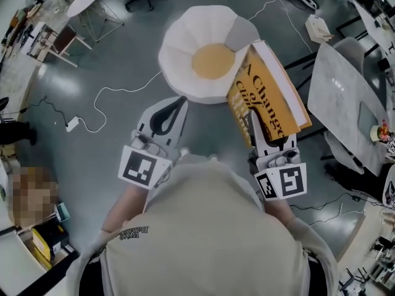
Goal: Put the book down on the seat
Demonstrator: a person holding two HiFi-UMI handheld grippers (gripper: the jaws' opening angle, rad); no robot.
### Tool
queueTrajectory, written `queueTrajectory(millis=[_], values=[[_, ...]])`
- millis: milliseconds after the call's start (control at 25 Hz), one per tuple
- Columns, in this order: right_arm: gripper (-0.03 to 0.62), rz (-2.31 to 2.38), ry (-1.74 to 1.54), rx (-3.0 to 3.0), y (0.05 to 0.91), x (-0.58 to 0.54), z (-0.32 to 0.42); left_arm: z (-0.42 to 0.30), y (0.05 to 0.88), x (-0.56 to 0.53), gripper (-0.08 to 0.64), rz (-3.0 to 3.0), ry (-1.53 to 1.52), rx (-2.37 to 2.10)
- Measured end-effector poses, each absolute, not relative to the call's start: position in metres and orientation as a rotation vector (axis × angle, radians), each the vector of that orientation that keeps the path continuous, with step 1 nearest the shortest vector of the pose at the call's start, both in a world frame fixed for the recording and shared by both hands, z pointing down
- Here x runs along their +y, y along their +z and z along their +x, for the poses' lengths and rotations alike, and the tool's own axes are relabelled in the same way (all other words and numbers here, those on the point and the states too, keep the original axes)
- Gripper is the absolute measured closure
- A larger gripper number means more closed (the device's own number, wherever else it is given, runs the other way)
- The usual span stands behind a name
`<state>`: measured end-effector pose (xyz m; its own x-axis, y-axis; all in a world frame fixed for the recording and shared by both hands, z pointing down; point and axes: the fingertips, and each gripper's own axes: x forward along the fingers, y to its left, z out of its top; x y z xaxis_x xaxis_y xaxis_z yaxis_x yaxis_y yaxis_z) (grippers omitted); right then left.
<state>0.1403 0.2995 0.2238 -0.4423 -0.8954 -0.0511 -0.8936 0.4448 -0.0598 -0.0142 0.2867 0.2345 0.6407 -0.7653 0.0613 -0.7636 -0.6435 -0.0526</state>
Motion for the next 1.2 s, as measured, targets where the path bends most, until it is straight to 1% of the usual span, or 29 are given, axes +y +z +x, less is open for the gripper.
queueTrajectory(millis=[200,360,560,960,1200], values=[[0.445,-1.624,-0.030,2.616,0.230,0.304,0.160,0.002,0.251,0.292,0.549,-2.836,-0.179,1.292],[0.445,-1.627,-0.014,2.639,0.237,0.311,0.182,0.012,0.258,0.293,0.550,-2.816,-0.168,1.336],[0.445,-1.635,0.133,2.650,0.234,0.325,0.197,0.029,0.260,0.301,0.551,-2.806,-0.149,1.364],[0.443,-1.611,0.013,2.608,0.252,0.328,0.210,0.041,0.272,0.312,0.551,-2.760,-0.188,1.370],[0.445,-1.610,0.033,2.602,0.260,0.325,0.213,0.041,0.280,0.310,0.551,-2.754,-0.181,1.396]])
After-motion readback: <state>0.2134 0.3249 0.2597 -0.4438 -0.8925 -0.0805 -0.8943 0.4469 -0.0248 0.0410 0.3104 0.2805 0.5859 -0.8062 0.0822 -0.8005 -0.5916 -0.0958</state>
